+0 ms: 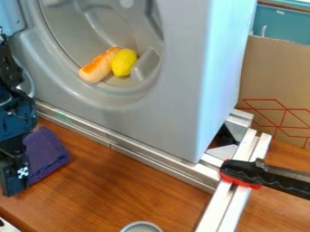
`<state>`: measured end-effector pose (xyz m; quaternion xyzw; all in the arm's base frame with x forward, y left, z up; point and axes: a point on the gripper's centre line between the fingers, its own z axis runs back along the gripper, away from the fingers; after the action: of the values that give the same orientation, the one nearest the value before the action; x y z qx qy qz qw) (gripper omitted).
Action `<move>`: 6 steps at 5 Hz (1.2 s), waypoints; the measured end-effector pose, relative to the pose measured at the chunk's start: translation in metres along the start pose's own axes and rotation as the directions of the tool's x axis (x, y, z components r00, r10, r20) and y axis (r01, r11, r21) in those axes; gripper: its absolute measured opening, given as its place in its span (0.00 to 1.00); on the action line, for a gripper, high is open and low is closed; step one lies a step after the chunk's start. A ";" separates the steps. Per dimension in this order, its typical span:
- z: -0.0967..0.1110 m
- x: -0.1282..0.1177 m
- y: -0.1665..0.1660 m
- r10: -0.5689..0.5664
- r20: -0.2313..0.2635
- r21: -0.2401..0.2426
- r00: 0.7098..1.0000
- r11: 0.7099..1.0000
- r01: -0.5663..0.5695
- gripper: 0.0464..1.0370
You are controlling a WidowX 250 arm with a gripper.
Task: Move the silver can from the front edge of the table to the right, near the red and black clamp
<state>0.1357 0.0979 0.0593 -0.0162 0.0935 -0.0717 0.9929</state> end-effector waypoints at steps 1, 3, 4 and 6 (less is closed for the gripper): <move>-0.003 0.000 -0.001 0.000 -0.007 -0.008 1.000 1.000 0.000 0.96; -0.028 0.052 -0.063 -0.012 -0.053 0.014 0.998 1.000 0.013 0.96; -0.039 0.070 -0.103 -0.099 -0.145 0.032 0.985 0.994 0.104 0.96; -0.044 0.056 -0.146 -0.148 -0.251 0.008 0.957 0.988 0.155 0.96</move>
<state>0.1617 -0.0554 0.0124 -0.0003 0.2150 -0.1505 0.9649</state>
